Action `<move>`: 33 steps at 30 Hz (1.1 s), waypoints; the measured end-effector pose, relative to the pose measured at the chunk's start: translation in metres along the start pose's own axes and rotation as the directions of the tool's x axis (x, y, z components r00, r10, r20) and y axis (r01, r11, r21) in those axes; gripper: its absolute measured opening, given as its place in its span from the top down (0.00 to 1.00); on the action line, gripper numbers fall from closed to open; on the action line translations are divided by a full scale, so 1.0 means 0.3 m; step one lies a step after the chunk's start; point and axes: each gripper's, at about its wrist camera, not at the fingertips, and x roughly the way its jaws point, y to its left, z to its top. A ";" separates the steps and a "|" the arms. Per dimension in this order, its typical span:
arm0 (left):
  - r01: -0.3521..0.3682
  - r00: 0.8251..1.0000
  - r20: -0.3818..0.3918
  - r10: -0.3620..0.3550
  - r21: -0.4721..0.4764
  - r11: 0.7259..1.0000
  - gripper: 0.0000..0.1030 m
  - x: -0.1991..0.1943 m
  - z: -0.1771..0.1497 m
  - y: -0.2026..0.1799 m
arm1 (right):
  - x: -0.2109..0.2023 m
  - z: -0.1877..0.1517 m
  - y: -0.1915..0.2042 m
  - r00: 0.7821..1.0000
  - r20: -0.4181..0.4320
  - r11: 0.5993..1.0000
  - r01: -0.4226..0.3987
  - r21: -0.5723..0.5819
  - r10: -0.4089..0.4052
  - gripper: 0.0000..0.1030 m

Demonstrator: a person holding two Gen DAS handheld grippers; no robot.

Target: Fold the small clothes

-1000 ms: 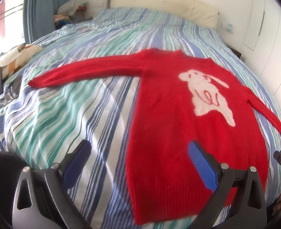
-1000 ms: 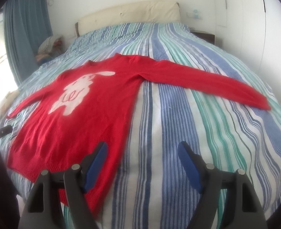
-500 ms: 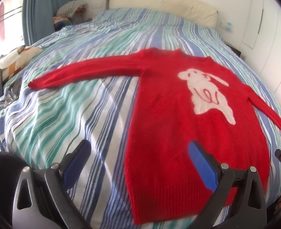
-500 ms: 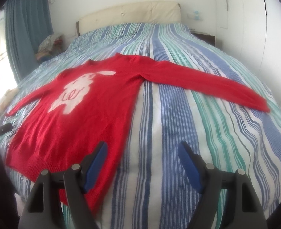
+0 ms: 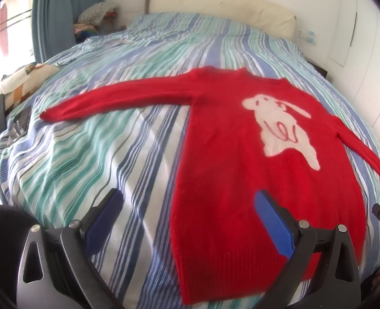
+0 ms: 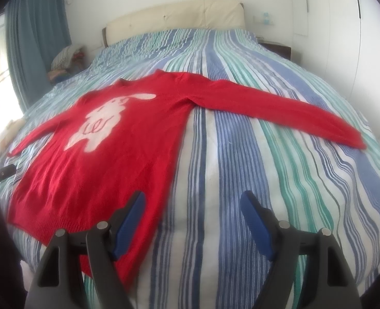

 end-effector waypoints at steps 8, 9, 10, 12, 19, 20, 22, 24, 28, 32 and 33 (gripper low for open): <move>-0.005 1.000 0.008 0.005 -0.004 1.000 0.01 -0.008 0.003 0.002 | 0.000 0.002 0.000 1.000 0.003 1.000 0.000 0.000 0.000 0.27; -0.005 1.000 0.008 0.005 -0.005 1.000 0.01 -0.009 0.004 0.004 | -0.001 0.004 0.000 1.000 0.003 1.000 0.000 -0.001 0.000 0.27; -0.005 1.000 0.008 0.005 -0.004 1.000 0.01 -0.008 0.004 0.003 | -0.001 0.004 0.000 1.000 0.004 1.000 0.000 0.000 0.000 0.27; -0.006 1.000 0.007 0.006 -0.006 1.000 0.01 -0.009 0.005 0.004 | -0.003 0.004 0.000 1.000 0.005 1.000 0.000 0.001 0.000 0.27; -0.009 1.000 0.004 0.009 -0.007 1.000 0.01 -0.005 0.004 0.003 | -0.006 0.007 0.003 1.000 0.005 1.000 -0.001 -0.001 0.001 0.27; -0.009 1.000 0.004 0.009 -0.008 1.000 0.01 -0.005 0.004 0.003 | -0.006 0.006 0.003 1.000 0.004 1.000 0.000 0.000 0.000 0.27; -0.008 1.000 0.003 0.008 -0.009 1.000 0.01 -0.004 0.003 0.003 | -0.004 0.006 0.001 1.000 0.002 1.000 -0.001 0.003 0.001 0.27; -0.010 1.000 0.001 0.010 -0.012 1.000 0.01 -0.001 0.001 0.002 | -0.003 0.004 0.001 1.000 -0.001 1.000 -0.001 0.004 0.001 0.27; -0.010 1.000 0.001 0.010 -0.012 1.000 0.01 0.000 0.001 0.003 | -0.001 0.002 0.001 1.000 -0.003 1.000 0.000 0.001 0.000 0.27; -0.010 1.000 0.001 0.010 -0.011 1.000 0.01 0.000 0.001 0.004 | 0.000 0.001 0.001 1.000 -0.004 1.000 0.000 0.001 0.000 0.27; -0.009 1.000 0.001 0.009 -0.011 1.000 0.01 0.000 0.001 0.005 | 0.000 0.001 0.001 1.000 -0.004 1.000 0.000 0.001 0.000 0.27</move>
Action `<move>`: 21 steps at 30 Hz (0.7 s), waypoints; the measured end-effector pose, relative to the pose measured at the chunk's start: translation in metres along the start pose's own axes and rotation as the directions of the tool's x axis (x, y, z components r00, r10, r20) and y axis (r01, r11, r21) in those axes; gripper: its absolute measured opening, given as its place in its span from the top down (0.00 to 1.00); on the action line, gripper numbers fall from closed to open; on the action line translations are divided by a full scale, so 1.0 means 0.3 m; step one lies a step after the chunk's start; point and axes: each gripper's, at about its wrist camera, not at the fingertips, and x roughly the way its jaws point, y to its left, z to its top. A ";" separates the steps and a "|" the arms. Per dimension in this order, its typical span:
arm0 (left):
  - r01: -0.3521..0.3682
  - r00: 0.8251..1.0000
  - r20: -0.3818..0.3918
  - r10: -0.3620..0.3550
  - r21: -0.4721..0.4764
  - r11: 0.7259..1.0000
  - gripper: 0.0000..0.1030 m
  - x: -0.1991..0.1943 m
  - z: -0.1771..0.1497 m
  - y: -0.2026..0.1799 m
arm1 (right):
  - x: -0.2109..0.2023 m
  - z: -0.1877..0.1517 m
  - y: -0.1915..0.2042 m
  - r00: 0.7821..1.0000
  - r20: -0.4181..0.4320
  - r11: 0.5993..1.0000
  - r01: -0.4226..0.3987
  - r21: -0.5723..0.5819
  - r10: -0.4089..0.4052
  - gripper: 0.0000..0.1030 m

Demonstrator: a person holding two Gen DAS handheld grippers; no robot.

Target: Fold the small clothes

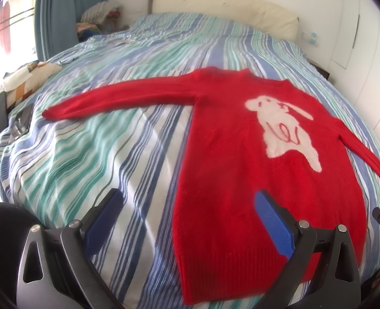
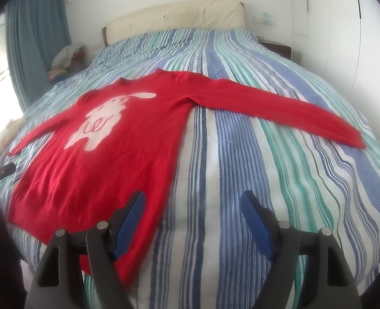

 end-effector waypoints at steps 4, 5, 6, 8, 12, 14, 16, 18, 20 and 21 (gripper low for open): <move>0.000 1.000 -0.001 0.000 0.000 1.000 0.01 0.000 0.000 0.000 | 0.002 -0.001 0.001 1.000 -0.001 1.000 0.001 -0.002 -0.001 0.27; -0.001 1.000 0.000 0.001 -0.001 1.000 0.01 0.000 0.000 0.000 | 0.002 -0.001 0.001 1.000 -0.002 1.000 0.001 -0.002 -0.001 0.27; -0.001 1.000 0.001 0.001 -0.001 1.000 0.01 -0.001 0.000 0.000 | 0.003 -0.001 0.001 1.000 -0.001 1.000 0.001 -0.002 -0.001 0.27; -0.002 1.000 0.005 0.002 -0.006 1.000 0.01 0.000 0.000 0.000 | 0.003 -0.001 0.002 1.000 -0.001 1.000 0.000 -0.002 0.000 0.27; 0.006 1.000 0.024 -0.005 -0.023 1.000 0.01 -0.015 0.002 0.005 | 0.003 -0.001 0.003 1.000 0.000 1.000 0.002 -0.004 -0.002 0.27; 0.012 1.000 0.027 -0.011 -0.029 0.999 0.01 -0.018 0.004 0.007 | -0.001 0.006 0.000 1.000 0.008 1.000 0.002 -0.005 -0.002 0.27; 0.015 1.000 0.025 -0.014 -0.036 0.999 0.01 -0.017 0.005 0.006 | -0.013 0.021 -0.017 1.000 0.022 1.000 -0.004 0.011 0.004 0.27; 0.015 1.000 0.019 -0.014 -0.036 0.999 0.01 -0.010 0.006 0.004 | -0.032 0.051 -0.059 0.999 0.045 0.999 -0.015 0.047 0.013 0.27; 0.014 1.000 0.016 -0.013 -0.035 0.999 0.01 -0.008 0.007 0.001 | -0.046 0.090 -0.138 0.997 0.068 0.994 -0.035 0.103 0.028 0.27; 0.014 1.000 0.017 -0.013 -0.036 0.999 0.01 -0.009 0.007 0.000 | -0.047 0.114 -0.189 0.997 0.075 0.990 -0.047 0.134 0.037 0.27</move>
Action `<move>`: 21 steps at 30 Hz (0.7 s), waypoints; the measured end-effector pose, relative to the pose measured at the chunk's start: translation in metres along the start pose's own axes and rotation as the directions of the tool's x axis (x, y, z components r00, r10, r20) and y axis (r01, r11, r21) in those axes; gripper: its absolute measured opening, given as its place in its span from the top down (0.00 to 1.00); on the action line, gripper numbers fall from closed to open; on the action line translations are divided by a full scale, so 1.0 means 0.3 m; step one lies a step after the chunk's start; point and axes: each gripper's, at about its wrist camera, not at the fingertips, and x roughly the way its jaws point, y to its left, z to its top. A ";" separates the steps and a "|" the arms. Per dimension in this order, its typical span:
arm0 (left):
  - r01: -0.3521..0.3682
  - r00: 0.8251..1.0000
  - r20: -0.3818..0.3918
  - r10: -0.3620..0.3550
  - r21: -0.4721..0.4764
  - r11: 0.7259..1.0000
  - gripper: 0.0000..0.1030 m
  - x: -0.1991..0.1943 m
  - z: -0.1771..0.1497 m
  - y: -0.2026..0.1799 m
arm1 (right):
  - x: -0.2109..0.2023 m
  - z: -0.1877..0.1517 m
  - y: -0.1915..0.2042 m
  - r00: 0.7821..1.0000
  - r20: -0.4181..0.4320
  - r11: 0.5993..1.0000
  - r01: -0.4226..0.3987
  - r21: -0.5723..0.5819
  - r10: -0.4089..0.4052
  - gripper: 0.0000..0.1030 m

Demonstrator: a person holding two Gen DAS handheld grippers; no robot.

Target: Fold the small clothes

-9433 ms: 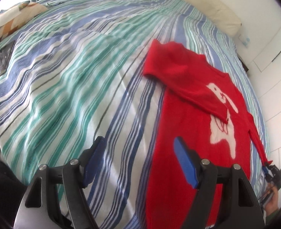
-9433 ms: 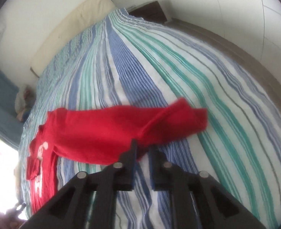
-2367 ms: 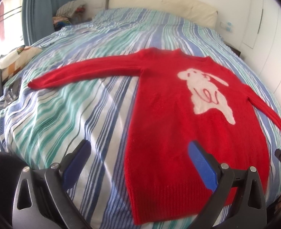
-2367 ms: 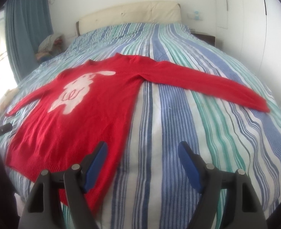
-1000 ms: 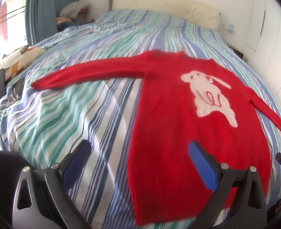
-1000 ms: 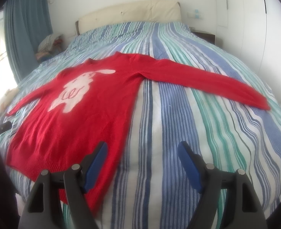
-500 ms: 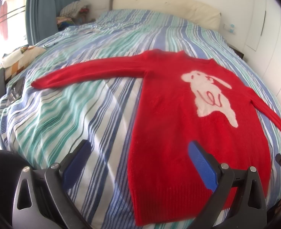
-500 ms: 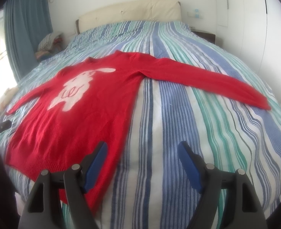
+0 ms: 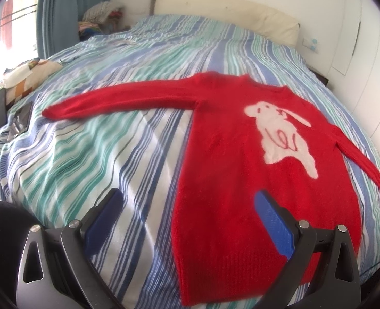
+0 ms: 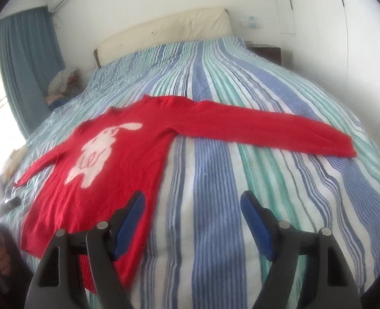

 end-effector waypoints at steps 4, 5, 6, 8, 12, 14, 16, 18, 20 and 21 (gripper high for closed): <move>-0.002 1.000 0.003 0.002 -0.005 1.000 0.01 0.002 -0.001 -0.002 | 0.018 0.104 -0.248 0.999 -0.003 0.982 -0.035 0.185 0.036 0.27; -0.002 1.000 0.002 0.002 -0.005 1.000 0.01 0.002 -0.001 -0.002 | 0.032 0.118 -0.325 0.998 -0.009 0.962 -0.064 0.265 0.068 0.27; -0.001 1.000 0.002 0.001 -0.004 1.000 0.01 0.002 -0.001 -0.001 | 0.050 0.124 -0.404 0.996 -0.017 0.934 -0.077 0.350 0.089 0.27; -0.004 1.000 0.002 0.004 -0.004 1.000 0.01 0.003 -0.002 -0.002 | 0.086 0.111 -0.554 0.993 -0.031 0.851 -0.078 0.519 0.110 0.27; -0.007 1.000 -0.006 0.007 -0.008 1.000 0.01 0.009 -0.004 0.000 | 0.126 0.055 -0.752 0.992 0.001 0.684 -0.087 0.724 0.125 0.36; -0.008 1.000 -0.015 0.008 -0.012 1.000 0.01 0.017 -0.005 0.004 | 0.137 0.056 -0.797 0.992 0.040 0.646 -0.108 0.756 0.119 0.39; -0.010 1.000 -0.020 0.010 -0.017 1.000 0.01 0.021 -0.006 0.005 | 0.157 0.067 -0.822 0.991 0.070 0.621 -0.125 0.774 0.112 0.39; -0.012 1.000 -0.022 0.012 -0.021 1.000 0.01 0.021 -0.007 0.009 | 0.193 0.079 -0.843 0.991 0.078 0.601 -0.127 0.789 0.106 0.43; -0.013 1.000 -0.022 0.012 -0.025 1.000 0.01 0.019 -0.007 0.012 | 0.221 0.086 -0.870 0.994 0.072 0.584 -0.106 0.805 0.081 0.54; -0.012 1.000 -0.022 0.011 -0.027 1.000 0.01 0.020 -0.006 0.013 | 0.230 0.089 -0.880 0.996 0.070 0.575 -0.093 0.813 0.062 0.63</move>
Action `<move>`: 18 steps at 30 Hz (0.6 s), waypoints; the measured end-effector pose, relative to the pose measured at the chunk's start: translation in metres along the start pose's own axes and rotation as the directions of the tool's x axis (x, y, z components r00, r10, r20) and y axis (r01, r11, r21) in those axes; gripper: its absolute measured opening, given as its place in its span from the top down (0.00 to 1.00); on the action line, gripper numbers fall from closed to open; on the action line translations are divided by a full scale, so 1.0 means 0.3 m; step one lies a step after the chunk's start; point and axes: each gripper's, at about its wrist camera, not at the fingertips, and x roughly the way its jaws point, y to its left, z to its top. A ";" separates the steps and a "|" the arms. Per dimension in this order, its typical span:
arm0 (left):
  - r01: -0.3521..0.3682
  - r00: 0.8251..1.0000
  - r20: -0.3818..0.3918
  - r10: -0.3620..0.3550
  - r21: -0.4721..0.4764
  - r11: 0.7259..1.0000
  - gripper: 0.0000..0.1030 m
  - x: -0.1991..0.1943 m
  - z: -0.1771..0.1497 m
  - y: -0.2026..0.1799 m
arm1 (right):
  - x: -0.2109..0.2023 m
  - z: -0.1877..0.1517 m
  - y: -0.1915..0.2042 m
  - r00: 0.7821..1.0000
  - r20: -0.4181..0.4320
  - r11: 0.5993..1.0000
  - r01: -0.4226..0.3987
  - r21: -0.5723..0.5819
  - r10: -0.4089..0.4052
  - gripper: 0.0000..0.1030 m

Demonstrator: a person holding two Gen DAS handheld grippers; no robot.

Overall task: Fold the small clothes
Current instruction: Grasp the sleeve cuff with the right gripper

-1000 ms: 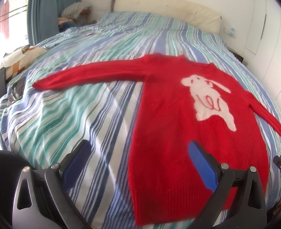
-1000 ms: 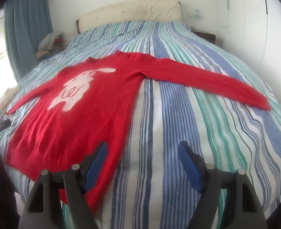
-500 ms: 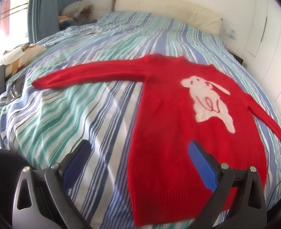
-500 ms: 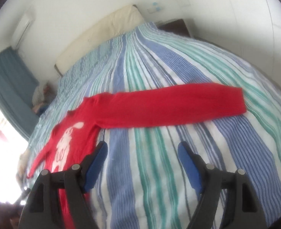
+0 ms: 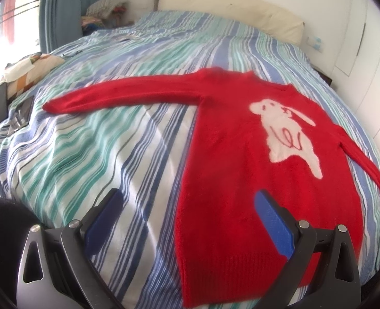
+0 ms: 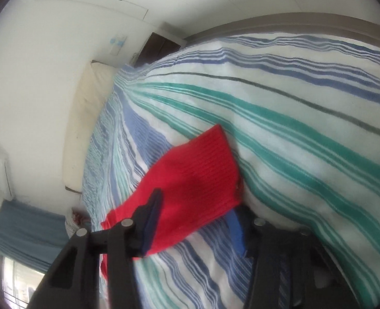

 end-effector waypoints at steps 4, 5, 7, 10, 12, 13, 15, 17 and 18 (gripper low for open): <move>0.000 1.000 -0.003 0.000 -0.008 1.000 0.01 0.000 0.003 0.006 | 0.031 0.026 -0.024 0.999 0.010 0.999 0.041 0.035 -0.041 0.98; 0.001 1.000 0.000 -0.001 -0.011 1.000 0.01 0.000 0.005 0.008 | 0.032 0.033 -0.021 0.999 0.011 0.998 0.049 0.028 -0.050 0.98; 0.010 1.000 0.005 -0.010 -0.024 1.000 0.01 -0.003 0.009 0.012 | 0.015 0.043 0.043 0.995 0.033 0.994 0.100 -0.047 -0.099 0.96; 0.033 0.999 0.009 -0.032 -0.051 0.998 0.01 -0.005 0.017 0.022 | -0.024 0.046 0.249 0.995 0.060 0.969 0.092 -0.228 -0.081 0.96; 0.048 0.999 0.011 -0.047 -0.071 0.996 0.01 -0.004 0.026 0.028 | -0.049 0.030 0.435 0.999 0.051 0.939 0.031 -0.343 -0.014 0.96; 0.054 0.998 0.013 -0.053 -0.080 0.995 0.01 -0.004 0.031 0.032 | -0.055 0.011 0.542 0.999 0.039 0.915 -0.002 -0.404 0.020 0.96; 0.066 0.998 0.016 -0.065 -0.100 0.993 0.01 -0.004 0.038 0.042 | -0.058 -0.049 0.765 0.996 -0.005 0.852 -0.081 -0.517 0.092 0.96; 0.070 0.997 0.019 -0.069 -0.118 0.991 0.01 -0.006 0.042 0.054 | -0.044 -0.138 0.986 0.985 -0.079 0.769 -0.171 -0.616 0.156 0.96; 0.072 0.997 0.020 -0.070 -0.127 0.989 0.01 -0.007 0.043 0.062 | -0.028 -0.204 1.090 0.976 -0.123 0.722 -0.215 -0.658 0.179 0.96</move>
